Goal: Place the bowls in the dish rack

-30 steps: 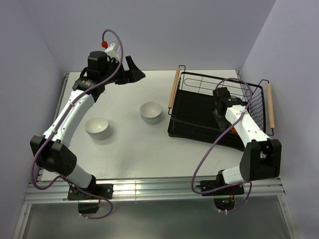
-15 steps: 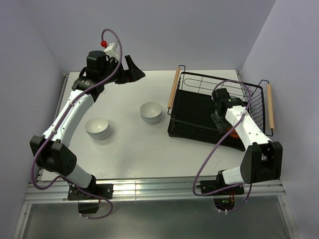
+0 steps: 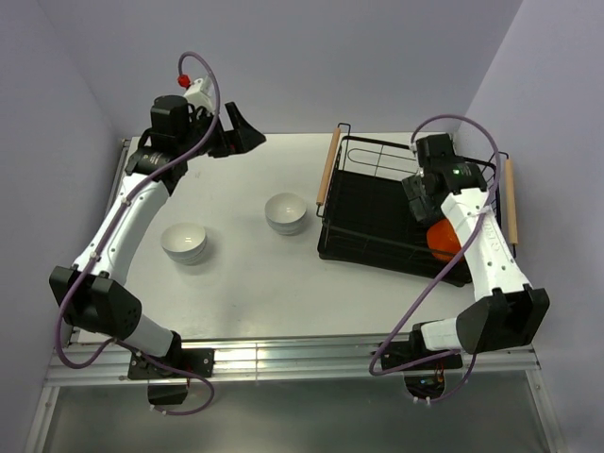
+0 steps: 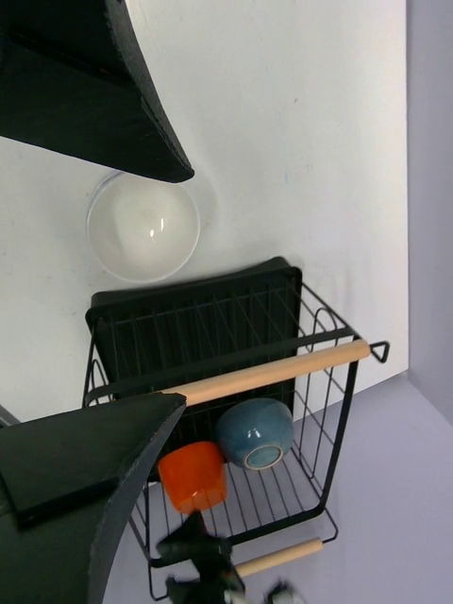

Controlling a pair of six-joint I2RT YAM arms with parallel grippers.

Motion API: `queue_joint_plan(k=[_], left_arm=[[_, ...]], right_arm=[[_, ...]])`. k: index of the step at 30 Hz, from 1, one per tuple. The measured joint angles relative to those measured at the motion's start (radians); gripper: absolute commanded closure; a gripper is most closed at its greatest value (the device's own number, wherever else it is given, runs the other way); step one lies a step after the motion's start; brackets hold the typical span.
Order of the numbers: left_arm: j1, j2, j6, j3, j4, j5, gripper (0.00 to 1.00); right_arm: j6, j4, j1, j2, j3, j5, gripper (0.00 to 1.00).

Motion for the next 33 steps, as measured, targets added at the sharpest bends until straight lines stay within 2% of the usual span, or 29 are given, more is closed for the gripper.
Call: queue_joint_plan(k=[3, 9, 16, 20, 25, 28, 33], left_arm=[[0.033, -0.005, 0.027, -0.001, -0.005, 0.003, 0.01], [0.077, -0.014, 0.172, -0.026, -0.062, -0.004, 0.01], [0.197, -0.064, 0.386, -0.084, -0.241, 0.041, 0.07], [0.315, -0.09, 0.659, -0.09, -0.441, 0.103, 0.09], [0.453, -0.092, 1.125, -0.074, -0.754, 0.144, 0.13], [0.465, -0.109, 1.365, -0.097, -0.858, 0.142, 0.15], [0.458, -0.173, 1.66, -0.241, -0.942, 0.126, 0.2]], right_arm=[[-0.005, -0.005, -0.001, -0.001, 0.113, -0.025, 0.0], [-0.01, 0.006, -0.004, -0.001, 0.293, -0.097, 0.0], [0.034, 0.018, -0.004, 0.0, 0.396, -0.259, 0.0], [0.055, 0.018, -0.004, 0.008, 0.387, -0.407, 0.0], [0.073, 0.002, -0.004, 0.049, 0.386, -0.603, 0.0], [0.087, -0.014, -0.004, 0.078, 0.386, -0.704, 0.0], [0.107, -0.022, -0.004, 0.106, 0.386, -0.805, 0.0]])
